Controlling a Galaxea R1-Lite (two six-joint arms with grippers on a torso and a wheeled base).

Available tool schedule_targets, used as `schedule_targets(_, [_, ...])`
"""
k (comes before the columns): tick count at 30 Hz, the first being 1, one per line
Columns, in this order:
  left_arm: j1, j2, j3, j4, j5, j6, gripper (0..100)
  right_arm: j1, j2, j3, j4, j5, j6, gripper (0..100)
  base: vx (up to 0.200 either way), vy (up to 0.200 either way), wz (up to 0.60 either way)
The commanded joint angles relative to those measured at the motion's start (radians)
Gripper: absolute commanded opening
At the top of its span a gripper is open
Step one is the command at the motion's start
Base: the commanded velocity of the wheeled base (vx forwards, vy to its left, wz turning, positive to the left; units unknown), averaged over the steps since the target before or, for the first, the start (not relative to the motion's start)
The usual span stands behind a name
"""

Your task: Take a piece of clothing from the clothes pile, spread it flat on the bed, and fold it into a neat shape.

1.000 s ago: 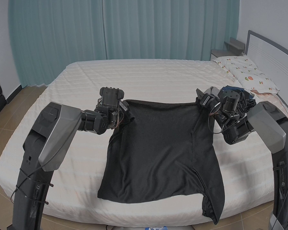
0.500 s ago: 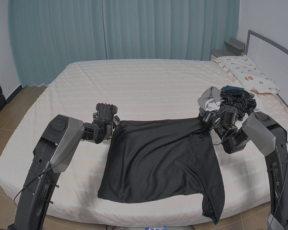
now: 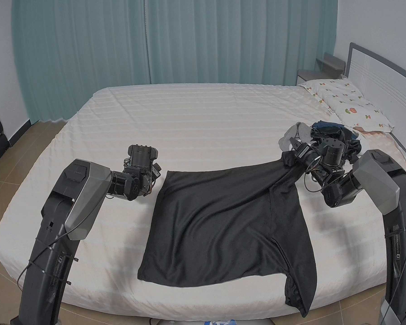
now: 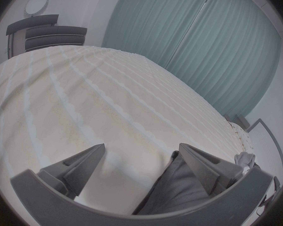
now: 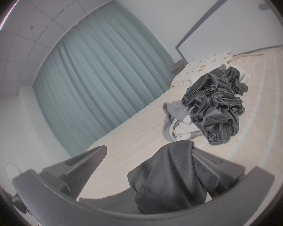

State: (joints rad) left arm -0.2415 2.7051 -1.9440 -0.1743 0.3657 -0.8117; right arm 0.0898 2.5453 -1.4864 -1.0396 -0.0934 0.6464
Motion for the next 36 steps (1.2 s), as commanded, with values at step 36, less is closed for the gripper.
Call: schedule_targets(36, [-0.01,-0.604,1.203,-0.421,-0.306,-0.058,100,-0.097,-0.273,0.471,0.035,0.248,-0.209,100,0.0,0.0,0.0])
